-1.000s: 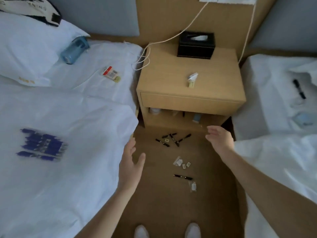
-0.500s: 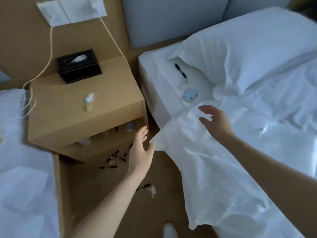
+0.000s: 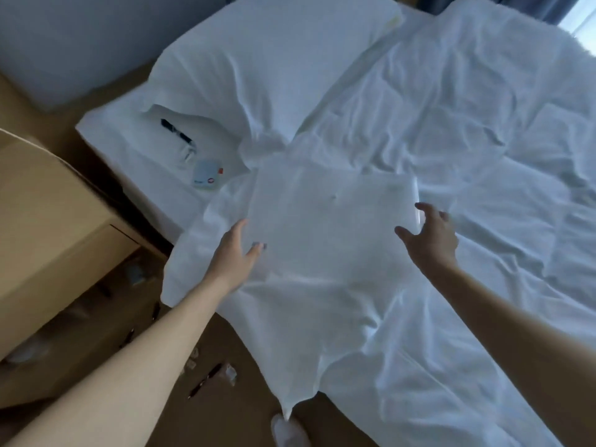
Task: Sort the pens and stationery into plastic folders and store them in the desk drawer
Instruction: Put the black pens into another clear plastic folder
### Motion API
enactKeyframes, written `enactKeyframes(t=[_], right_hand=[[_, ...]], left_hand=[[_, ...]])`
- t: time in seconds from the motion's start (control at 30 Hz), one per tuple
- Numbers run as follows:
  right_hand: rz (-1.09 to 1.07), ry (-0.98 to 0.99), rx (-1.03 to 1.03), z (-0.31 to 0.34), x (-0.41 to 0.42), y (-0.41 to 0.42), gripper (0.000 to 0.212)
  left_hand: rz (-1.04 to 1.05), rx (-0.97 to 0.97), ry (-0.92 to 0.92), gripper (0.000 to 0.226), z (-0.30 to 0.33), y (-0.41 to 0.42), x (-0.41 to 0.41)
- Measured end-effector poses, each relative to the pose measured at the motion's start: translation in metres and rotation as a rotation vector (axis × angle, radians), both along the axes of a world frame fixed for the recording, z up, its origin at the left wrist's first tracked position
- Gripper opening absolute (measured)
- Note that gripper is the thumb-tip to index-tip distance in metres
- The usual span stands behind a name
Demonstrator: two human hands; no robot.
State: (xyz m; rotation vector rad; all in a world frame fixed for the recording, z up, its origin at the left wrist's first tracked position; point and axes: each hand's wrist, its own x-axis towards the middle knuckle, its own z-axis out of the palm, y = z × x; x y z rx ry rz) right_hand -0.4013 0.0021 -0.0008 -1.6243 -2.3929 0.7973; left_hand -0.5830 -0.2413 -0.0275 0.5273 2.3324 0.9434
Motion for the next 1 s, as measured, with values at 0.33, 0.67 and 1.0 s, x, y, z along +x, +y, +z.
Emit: enactKeyframes(t=[0.33,0.67,1.0], right_hand=[[-0.054,-0.072,-0.098,-0.025,0.018,-0.008,0.051],[-0.168,0.238,-0.096,-0.003,0.001,-0.016,0.032],[0.021,0.542,-0.366,-0.004,-0.053,-0.07,0.005]], left_hand=[[0.145,-0.129,0.13,0.054,-0.018,0.017,0.003],[0.293,-0.073,0.177,0.042,-0.013,-0.001,0.002],[0.508,0.211,-0.062,0.011,-0.013,-0.091,-0.017]])
